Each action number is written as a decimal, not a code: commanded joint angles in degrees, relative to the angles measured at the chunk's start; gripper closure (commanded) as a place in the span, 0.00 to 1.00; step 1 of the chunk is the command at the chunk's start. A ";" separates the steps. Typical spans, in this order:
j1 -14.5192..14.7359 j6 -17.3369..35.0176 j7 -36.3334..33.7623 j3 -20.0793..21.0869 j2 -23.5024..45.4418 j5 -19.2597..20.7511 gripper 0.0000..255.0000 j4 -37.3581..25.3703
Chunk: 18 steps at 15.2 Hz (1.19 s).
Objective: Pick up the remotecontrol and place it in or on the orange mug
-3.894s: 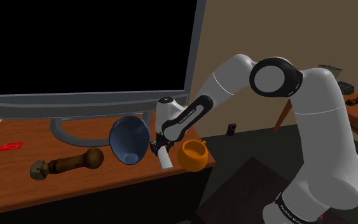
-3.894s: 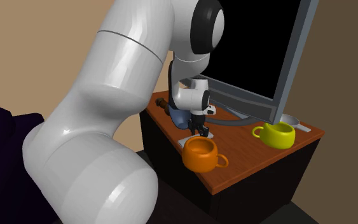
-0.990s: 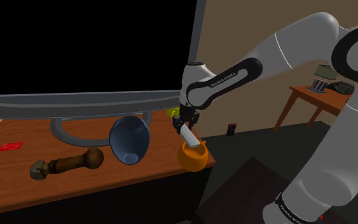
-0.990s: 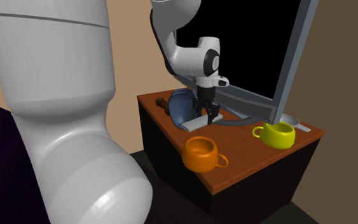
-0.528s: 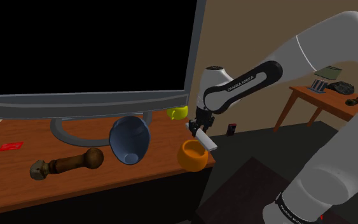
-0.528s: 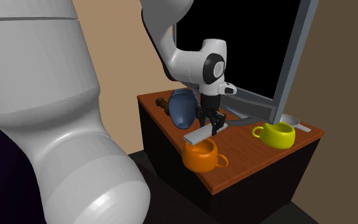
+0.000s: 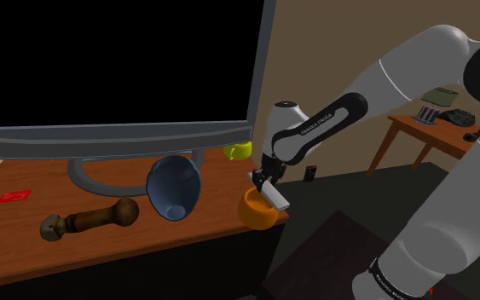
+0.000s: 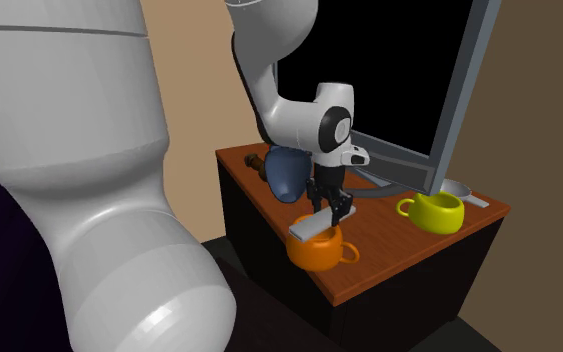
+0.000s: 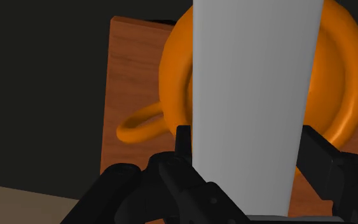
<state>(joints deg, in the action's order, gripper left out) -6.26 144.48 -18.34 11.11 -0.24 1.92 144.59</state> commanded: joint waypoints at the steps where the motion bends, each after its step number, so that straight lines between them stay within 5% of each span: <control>1: -0.04 1.83 -0.51 -0.03 1.73 0.67 1.00 0.09; 12: -0.03 4.56 -1.36 -0.20 4.26 1.79 1.00 0.36; 13: -0.03 4.59 -1.36 -0.20 4.27 1.80 0.00 0.38; 18: -0.03 4.56 -1.36 -0.20 4.26 1.79 0.00 0.36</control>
<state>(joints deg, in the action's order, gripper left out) -6.29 149.05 -19.69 10.91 4.02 3.71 144.95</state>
